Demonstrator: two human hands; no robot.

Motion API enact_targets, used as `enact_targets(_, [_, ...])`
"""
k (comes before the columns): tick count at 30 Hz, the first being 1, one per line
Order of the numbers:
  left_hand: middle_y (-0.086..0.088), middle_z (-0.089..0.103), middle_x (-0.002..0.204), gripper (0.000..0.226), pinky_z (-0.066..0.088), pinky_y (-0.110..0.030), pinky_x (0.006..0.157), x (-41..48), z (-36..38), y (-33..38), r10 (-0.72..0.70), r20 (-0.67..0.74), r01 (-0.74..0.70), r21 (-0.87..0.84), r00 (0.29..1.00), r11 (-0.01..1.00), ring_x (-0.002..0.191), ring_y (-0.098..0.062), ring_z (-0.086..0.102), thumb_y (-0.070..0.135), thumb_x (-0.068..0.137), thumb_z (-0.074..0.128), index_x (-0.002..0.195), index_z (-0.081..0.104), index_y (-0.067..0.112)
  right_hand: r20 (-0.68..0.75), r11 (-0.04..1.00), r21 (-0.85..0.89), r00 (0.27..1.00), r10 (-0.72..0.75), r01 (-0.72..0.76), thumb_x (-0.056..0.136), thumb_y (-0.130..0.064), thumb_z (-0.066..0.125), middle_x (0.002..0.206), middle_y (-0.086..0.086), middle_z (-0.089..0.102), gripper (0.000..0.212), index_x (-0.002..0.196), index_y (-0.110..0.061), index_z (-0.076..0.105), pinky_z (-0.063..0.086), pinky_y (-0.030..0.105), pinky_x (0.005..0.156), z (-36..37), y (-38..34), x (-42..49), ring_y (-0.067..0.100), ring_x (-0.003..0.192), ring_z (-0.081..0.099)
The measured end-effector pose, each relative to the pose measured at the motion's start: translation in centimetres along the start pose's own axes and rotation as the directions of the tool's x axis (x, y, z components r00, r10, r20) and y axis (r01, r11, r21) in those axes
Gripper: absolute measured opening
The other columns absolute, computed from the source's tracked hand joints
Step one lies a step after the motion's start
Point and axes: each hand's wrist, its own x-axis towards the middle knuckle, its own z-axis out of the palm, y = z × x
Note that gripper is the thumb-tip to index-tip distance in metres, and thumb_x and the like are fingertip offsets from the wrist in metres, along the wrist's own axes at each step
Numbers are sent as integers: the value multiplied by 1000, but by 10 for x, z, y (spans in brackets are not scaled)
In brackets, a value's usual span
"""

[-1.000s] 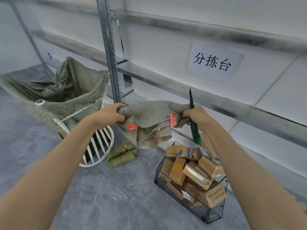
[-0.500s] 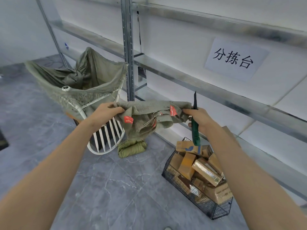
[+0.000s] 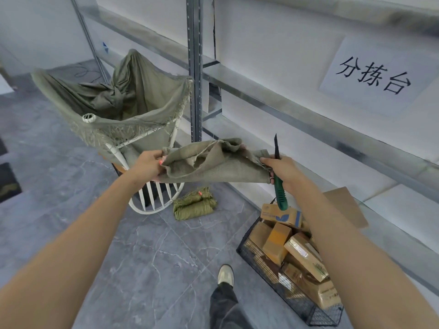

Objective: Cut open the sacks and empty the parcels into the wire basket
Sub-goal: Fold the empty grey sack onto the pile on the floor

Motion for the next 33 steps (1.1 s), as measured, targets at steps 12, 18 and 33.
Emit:
enact_targets(12, [-12,57,88,32,59,-26,58,171,23,-30,-370,95,382,-199,924,903,77,-23,54,-7,92,42,96,63,16,109,990,-33,984,141,-138,84,-18,69,83,13,56,16,97,-12,62,44,32,57,38,-5,221,22,64,51])
enact_targets(18, [0,60,73,32,54,-22,55,214,42,-64,-449,181,481,-221,875,848,61,-11,56,-4,96,36,92,59,17,134,969,-162,968,211,-188,88,-15,64,65,3,50,12,78,-17,57,40,29,50,63,24,284,14,49,41])
enact_targets(33, [-6,57,72,28,45,-22,57,336,123,-284,-651,-2,646,-124,759,753,59,-14,52,-3,92,41,78,57,16,90,881,-203,887,452,-428,88,-12,65,62,6,47,12,83,-11,53,35,18,34,159,227,420,15,42,38])
